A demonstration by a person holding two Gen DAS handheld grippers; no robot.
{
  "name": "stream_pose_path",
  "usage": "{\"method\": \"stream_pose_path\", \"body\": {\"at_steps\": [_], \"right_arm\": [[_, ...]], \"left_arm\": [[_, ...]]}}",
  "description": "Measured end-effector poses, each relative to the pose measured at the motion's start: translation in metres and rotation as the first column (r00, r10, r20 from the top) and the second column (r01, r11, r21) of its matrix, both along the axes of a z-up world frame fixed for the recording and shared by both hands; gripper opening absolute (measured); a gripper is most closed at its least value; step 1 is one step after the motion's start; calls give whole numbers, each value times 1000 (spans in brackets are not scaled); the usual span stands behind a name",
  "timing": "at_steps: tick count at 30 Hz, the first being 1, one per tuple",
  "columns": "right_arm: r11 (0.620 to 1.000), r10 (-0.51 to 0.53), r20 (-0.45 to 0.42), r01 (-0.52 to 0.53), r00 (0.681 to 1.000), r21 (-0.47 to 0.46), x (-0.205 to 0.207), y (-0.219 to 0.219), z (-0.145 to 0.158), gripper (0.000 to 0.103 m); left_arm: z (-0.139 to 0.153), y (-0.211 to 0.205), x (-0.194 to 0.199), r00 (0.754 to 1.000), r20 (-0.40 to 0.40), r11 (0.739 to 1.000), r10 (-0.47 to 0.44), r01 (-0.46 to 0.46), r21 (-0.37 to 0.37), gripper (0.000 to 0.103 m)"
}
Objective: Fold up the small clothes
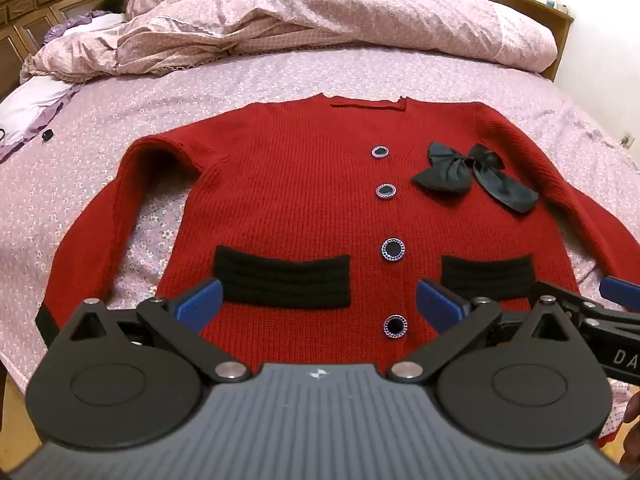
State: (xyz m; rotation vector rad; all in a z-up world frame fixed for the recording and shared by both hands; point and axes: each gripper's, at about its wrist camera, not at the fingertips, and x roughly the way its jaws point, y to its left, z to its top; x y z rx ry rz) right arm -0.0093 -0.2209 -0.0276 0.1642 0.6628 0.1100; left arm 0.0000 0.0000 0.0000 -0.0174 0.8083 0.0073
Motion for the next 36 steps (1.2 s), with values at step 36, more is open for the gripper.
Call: {"method": "stream_pose_path", "body": {"at_steps": [36], "right_arm": [[999,-43,-19,43,999,9,2,-8,-2,103]], "left_arm": [[-1,-1,-1,1000,18,1000,-13,13,-4,103]]}}
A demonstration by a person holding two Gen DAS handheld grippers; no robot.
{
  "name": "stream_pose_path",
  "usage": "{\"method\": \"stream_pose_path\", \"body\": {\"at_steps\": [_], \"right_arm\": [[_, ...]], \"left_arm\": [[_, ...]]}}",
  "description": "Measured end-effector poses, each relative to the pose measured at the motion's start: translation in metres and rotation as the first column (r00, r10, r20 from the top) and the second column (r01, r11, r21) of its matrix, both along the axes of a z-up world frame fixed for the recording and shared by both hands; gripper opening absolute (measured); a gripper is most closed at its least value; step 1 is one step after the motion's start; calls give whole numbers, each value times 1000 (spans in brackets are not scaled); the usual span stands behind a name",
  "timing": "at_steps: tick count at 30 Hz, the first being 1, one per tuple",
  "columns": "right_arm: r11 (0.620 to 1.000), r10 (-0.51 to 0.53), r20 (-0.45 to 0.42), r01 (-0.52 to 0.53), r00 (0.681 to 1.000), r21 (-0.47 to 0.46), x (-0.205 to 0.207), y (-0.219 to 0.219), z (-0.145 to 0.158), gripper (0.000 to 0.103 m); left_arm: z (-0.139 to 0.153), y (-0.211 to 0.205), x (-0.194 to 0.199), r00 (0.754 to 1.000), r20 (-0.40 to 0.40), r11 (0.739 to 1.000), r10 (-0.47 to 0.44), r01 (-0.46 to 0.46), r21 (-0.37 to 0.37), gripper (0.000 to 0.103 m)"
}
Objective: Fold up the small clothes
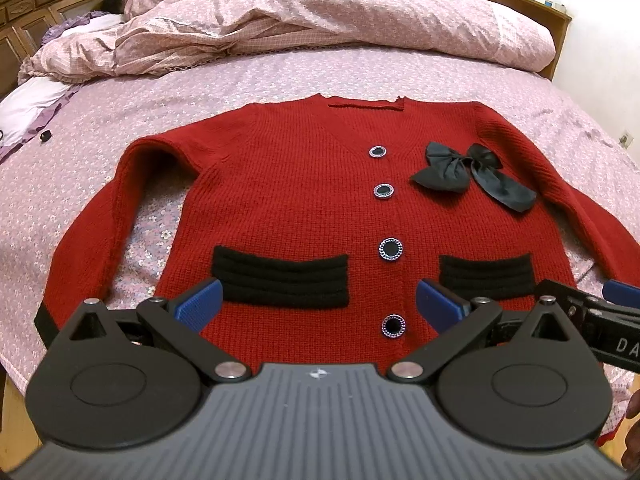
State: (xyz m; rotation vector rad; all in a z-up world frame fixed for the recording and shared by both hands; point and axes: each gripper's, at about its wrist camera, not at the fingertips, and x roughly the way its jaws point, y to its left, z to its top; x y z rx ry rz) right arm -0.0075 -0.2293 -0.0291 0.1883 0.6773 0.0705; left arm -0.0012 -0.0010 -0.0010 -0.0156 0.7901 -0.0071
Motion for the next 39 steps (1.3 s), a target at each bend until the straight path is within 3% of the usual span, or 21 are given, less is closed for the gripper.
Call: {"method": "stream_pose_path", "body": {"at_steps": [10,12,20,23,39], "right_arm": [[998,-59,-14,59,998,19,2,-13,0,103],[996,-80,-14,80,997,31,2,-19,0,103],[983,-153,-22,155,988,103,10,-50,0,103],[968,-204,-30,206,979,144,16,-68,-1,103],[851,-419,-142,443,897,284,40,-150,-39,103]], "left_arm": [[1,-3,4,1000,10,1000,-29,29,6,103],[2,-3,8,999,15,999,-33,33,35,103],[4,-3,35,998,-48,997,-49,52,56,103],[4,-1,48,997,-61,999,-47,48,20,103],[-18,-19,124,992,-122,999,-30,32,11,103]]}}
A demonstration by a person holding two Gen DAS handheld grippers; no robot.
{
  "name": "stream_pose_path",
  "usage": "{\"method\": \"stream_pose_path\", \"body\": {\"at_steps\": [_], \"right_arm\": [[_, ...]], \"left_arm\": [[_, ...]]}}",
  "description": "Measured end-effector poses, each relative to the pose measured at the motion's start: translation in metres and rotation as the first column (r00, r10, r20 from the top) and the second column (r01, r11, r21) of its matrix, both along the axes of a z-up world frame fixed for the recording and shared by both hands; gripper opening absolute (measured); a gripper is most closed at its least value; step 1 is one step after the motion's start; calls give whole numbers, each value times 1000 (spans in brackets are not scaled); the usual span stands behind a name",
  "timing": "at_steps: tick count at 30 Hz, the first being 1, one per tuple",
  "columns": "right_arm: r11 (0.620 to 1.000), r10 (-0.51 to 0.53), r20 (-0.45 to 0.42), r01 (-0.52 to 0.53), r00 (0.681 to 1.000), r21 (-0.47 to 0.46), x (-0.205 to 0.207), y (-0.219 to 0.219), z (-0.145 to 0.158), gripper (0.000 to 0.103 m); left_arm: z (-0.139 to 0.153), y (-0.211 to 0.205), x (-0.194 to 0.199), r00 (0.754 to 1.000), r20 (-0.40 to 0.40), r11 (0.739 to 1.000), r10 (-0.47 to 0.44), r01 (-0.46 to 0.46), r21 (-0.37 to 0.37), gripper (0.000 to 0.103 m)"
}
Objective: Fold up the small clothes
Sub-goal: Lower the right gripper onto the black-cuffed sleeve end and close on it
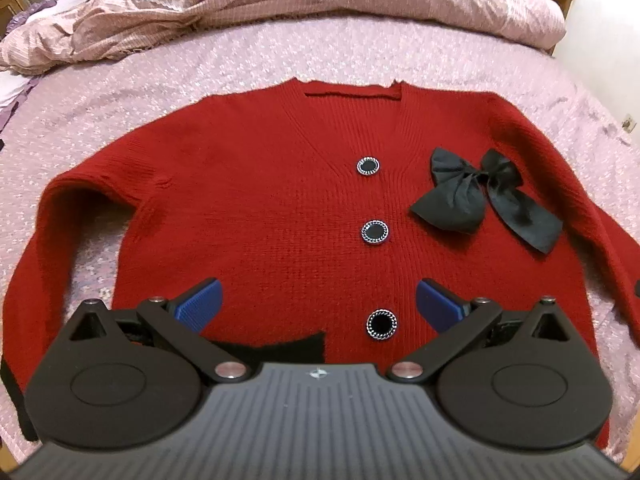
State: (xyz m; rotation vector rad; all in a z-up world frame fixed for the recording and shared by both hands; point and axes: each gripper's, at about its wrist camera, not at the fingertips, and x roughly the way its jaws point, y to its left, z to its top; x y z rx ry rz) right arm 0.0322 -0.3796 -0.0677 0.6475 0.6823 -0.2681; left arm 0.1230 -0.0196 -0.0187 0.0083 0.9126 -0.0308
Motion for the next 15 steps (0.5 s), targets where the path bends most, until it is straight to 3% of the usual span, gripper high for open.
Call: {"method": "stream_pose_path", "body": {"at_steps": [15], "right_arm": [[982,-126,12,123,992,140,13,-31,-37,103]], "left_arm": [[-41,-18,40,996,-78,999,-34,33,-19,103]]}}
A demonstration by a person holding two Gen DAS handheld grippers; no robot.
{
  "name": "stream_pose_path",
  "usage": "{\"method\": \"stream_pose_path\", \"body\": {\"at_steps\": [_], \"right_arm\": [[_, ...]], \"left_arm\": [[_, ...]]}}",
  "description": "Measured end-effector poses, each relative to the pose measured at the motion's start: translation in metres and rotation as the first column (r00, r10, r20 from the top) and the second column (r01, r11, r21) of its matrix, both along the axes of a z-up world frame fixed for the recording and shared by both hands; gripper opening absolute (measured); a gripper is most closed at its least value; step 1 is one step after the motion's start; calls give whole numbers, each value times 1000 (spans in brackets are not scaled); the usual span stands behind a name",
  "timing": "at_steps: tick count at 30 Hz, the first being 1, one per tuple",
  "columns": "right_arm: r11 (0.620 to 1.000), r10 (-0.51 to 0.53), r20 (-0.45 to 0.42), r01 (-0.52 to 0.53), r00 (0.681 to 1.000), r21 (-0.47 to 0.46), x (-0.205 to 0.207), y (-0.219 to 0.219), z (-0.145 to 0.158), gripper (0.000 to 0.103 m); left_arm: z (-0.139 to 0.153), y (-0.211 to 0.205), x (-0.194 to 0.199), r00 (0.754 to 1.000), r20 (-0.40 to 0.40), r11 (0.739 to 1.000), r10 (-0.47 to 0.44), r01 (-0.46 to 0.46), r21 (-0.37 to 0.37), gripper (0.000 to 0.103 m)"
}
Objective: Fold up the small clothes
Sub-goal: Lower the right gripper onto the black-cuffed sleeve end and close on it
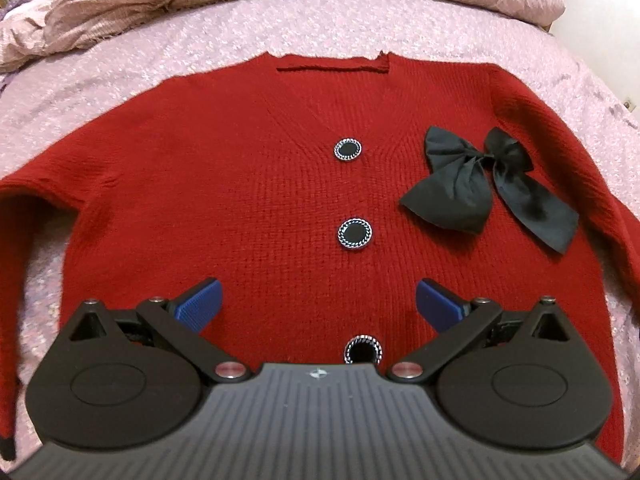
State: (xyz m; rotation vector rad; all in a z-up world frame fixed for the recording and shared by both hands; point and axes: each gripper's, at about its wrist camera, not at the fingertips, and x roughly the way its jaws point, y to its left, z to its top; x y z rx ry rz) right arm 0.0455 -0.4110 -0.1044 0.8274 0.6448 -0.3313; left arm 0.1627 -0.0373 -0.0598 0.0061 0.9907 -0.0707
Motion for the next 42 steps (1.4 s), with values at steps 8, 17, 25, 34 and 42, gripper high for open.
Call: {"method": "stream_pose_path", "body": {"at_steps": [8,17,25,34,42], "right_arm": [[997,-71,58,70,996,21,4,-15,-6,103],[993,-117,117,116,986,18,3,-23,-8,103],[983,-166,87,159,982,89,-1,-33,-20,103],[977,-169,42,162,985,135,2,-33,-34,102],[970,-192,45,183,980,162,-5,-38,-31,91]], "left_arm": [[-19,1,17,999,-36,1000,-7,7,10,103],[-21,5,16,999,-30,1000,-14,14,1,103],[-20,6,13,1000,-25,1000,-17,17,-6,103],[-21,6,10,998,-18,998,-58,58,5,103],[-16,7,5,997,-15,997,-73,73,-3,103]]}}
